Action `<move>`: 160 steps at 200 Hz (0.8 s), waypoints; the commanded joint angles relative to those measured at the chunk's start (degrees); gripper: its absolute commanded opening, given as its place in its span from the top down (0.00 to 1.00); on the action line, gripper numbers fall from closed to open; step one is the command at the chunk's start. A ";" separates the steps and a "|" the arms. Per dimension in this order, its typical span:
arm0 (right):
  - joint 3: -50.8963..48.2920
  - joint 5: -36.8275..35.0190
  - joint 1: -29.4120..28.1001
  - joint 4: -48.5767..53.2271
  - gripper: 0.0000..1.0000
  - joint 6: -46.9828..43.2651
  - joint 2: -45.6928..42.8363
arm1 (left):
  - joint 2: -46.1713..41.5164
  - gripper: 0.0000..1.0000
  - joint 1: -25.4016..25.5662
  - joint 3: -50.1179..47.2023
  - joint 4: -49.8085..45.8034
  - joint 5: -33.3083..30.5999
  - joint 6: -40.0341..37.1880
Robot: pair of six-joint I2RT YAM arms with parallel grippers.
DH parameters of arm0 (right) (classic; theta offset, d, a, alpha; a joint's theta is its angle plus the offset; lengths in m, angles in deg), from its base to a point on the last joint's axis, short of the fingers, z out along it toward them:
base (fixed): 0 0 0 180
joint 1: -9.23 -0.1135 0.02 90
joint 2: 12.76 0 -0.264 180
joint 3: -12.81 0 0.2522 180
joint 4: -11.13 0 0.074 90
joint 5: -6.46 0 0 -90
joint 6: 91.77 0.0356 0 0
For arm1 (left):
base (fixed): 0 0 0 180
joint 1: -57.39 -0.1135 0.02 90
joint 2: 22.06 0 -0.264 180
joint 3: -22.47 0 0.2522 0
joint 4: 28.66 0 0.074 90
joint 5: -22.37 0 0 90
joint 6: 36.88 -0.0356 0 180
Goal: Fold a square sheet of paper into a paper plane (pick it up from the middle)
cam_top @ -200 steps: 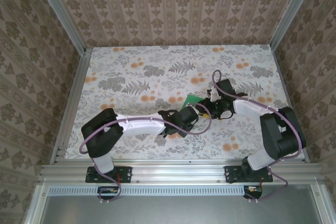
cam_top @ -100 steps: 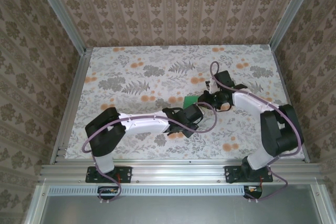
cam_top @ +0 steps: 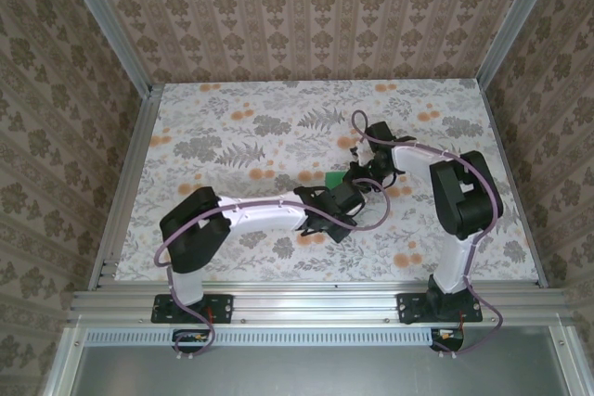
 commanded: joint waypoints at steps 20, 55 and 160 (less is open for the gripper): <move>3.04 -2.31 -0.66 5.64 0.89 -4.50 3.69 | 1.34 1.00 -2.78 1.86 -0.99 5.43 -1.44; 4.85 -5.45 -1.84 8.22 0.89 -6.67 5.53 | 2.03 1.00 -5.14 2.19 -0.88 8.82 -1.95; 6.92 -5.11 -2.22 10.37 0.89 -8.90 6.84 | 3.60 1.00 -10.25 3.26 -1.51 12.80 -4.32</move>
